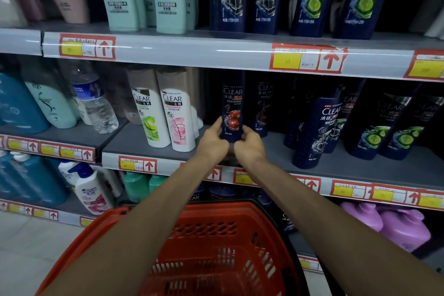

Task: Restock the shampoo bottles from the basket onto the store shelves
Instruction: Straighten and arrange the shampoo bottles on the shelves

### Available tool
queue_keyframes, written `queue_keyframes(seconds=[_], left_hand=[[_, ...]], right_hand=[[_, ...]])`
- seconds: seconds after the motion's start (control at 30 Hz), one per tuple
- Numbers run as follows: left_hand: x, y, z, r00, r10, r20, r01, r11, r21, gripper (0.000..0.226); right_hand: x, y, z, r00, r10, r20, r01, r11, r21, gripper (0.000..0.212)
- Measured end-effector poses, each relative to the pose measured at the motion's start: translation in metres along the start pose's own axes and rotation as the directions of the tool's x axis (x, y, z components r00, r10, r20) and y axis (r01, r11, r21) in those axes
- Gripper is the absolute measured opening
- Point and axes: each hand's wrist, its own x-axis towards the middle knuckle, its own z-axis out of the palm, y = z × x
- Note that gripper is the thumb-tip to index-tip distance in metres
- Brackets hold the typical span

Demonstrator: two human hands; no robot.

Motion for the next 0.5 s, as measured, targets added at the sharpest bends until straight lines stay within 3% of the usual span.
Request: queue_keyframes(seconds=[0.1, 0.17, 0.27, 0.37, 0.5], left_hand=[[0.004, -0.006, 0.000, 1.000, -0.014, -0.011, 0.014, 1.000, -0.008, 0.083], [0.005, -0.012, 0.002, 0.995, -0.044, -0.090, 0.047, 0.998, 0.036, 0.079], [-0.003, -0.012, 0.008, 0.987, 0.012, -0.159, 0.014, 0.987, 0.159, 0.054], [-0.011, -0.004, 0.020, 1.000, 0.026, -0.014, -0.023, 0.981, 0.191, 0.049], [-0.012, 0.006, 0.033, 0.993, 0.031, 0.115, -0.057, 0.970, 0.237, 0.074]], right_hand=[[0.000, 0.001, -0.002, 0.999, 0.050, -0.017, -0.049, 0.998, 0.047, 0.063], [0.000, 0.003, -0.008, 0.990, 0.092, -0.111, -0.087, 0.995, 0.049, 0.052], [0.002, 0.006, -0.022, 0.965, 0.108, -0.238, -0.100, 0.994, 0.048, 0.034], [0.011, 0.010, -0.035, 0.952, 0.090, -0.293, -0.074, 0.995, 0.066, 0.035], [0.024, 0.018, -0.039, 0.960, 0.054, -0.275, -0.041, 0.998, 0.051, 0.059]])
